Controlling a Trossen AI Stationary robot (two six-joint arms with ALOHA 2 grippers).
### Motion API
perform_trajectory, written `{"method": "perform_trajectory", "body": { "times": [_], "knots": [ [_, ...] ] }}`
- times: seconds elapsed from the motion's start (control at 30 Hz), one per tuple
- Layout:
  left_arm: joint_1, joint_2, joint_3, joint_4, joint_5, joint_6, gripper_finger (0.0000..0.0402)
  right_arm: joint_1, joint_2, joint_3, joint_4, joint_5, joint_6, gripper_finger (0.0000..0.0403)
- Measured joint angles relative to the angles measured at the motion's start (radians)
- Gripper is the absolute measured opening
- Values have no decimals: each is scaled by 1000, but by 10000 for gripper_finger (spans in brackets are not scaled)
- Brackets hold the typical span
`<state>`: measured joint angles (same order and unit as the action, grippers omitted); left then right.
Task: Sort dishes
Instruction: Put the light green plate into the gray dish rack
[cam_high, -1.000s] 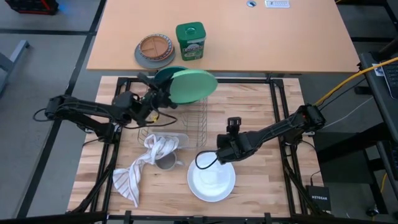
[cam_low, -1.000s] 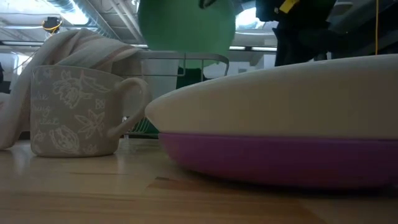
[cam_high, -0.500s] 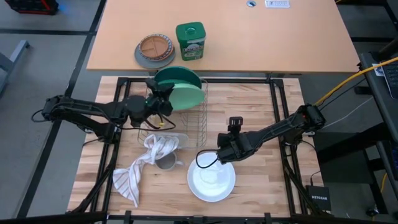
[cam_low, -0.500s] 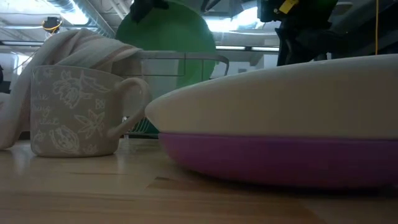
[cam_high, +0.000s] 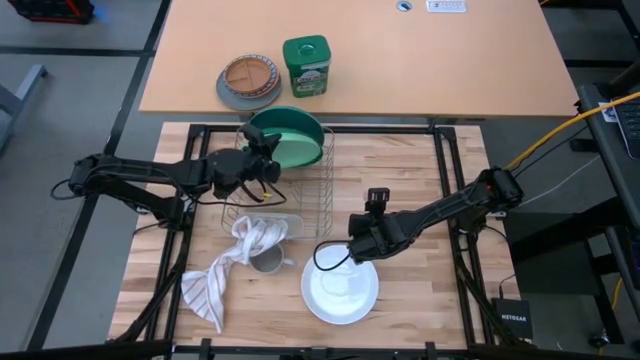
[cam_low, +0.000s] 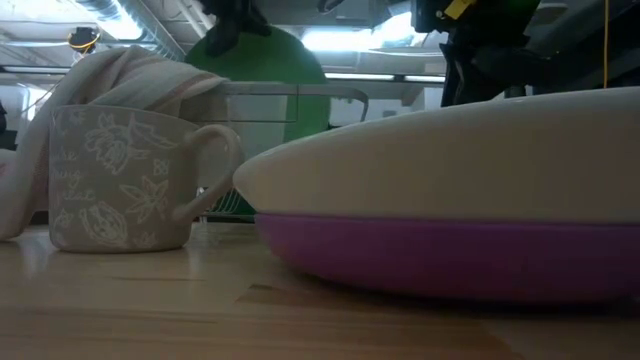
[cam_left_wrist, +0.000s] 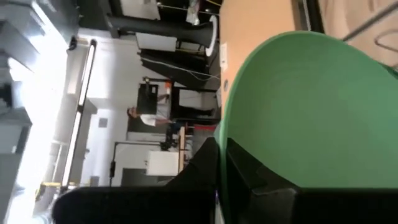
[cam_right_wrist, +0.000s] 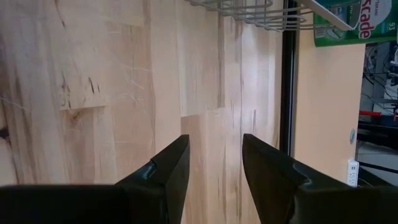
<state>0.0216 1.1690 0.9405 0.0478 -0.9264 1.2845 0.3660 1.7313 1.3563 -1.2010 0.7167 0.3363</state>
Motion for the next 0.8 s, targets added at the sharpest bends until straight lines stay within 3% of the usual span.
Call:
{"method": "perform_trajectory", "body": {
  "times": [0.4,0.8],
  "knots": [
    [1,46,0,3,8,126,0,0,0,-1,25,9,0,151],
    [1,61,0,147,46,234,0,0,0,-1,30,9,0,151]
  ]
}}
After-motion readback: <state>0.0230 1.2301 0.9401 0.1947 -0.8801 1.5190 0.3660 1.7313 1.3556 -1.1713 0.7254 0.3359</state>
